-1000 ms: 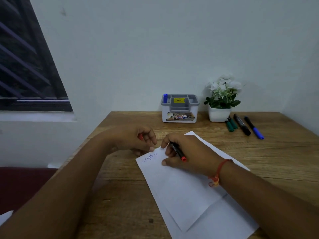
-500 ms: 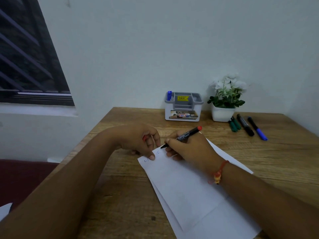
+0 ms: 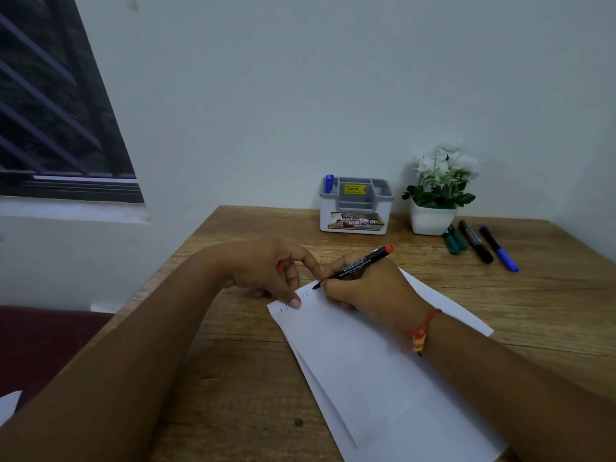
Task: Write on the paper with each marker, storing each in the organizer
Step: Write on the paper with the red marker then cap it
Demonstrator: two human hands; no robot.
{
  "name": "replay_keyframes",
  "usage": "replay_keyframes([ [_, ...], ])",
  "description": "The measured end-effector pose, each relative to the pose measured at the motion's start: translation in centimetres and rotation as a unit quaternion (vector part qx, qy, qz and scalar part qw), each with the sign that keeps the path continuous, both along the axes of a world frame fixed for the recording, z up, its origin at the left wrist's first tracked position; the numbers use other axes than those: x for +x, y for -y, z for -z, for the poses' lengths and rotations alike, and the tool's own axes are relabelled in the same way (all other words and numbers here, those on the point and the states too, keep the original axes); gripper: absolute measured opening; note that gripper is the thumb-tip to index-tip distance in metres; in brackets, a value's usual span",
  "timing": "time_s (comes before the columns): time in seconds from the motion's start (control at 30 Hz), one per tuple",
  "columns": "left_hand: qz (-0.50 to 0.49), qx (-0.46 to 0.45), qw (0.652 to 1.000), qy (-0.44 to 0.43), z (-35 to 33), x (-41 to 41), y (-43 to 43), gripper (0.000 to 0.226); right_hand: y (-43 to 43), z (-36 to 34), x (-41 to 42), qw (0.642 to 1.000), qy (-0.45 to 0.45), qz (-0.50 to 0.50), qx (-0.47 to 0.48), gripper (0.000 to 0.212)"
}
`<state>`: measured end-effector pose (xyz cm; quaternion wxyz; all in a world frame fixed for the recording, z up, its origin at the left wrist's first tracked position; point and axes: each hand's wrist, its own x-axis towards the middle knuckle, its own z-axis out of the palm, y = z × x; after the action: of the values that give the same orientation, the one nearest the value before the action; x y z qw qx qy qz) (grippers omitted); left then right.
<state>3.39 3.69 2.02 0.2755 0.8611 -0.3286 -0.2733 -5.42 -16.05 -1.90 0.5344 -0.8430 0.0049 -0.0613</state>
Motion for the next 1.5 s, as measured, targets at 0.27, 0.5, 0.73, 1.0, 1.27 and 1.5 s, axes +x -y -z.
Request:
replay_keyframes([
  [0.27,0.014,0.006,1.0,0.009,0.1,0.24,0.16,0.045,-0.07,0.13,0.1,0.999,-0.006,0.003,-0.034,0.01],
  [0.5,0.013,0.007,1.0,0.01,0.3,0.42,0.02,0.043,-0.21,0.31,0.12,0.999,0.002,0.002,-0.048,0.009],
  [0.73,0.018,0.006,1.0,0.011,0.34,0.41,-0.07,0.045,-0.22,0.37,0.32,0.998,0.001,0.002,-0.059,0.007],
  [1.0,0.014,0.013,1.0,0.019,0.4,0.42,-0.05,0.046,0.21,-0.32,0.31,1.0,0.007,0.012,-0.013,0.006],
  [1.27,0.008,0.007,1.0,0.012,0.47,0.4,-0.07,0.044,0.16,-0.08,0.35,0.999,-0.003,0.018,-0.042,0.008],
  [1.5,0.007,0.004,1.0,0.01,0.42,0.43,-0.02,0.044,0.07,-0.04,0.14,0.999,0.006,0.007,-0.045,0.009],
])
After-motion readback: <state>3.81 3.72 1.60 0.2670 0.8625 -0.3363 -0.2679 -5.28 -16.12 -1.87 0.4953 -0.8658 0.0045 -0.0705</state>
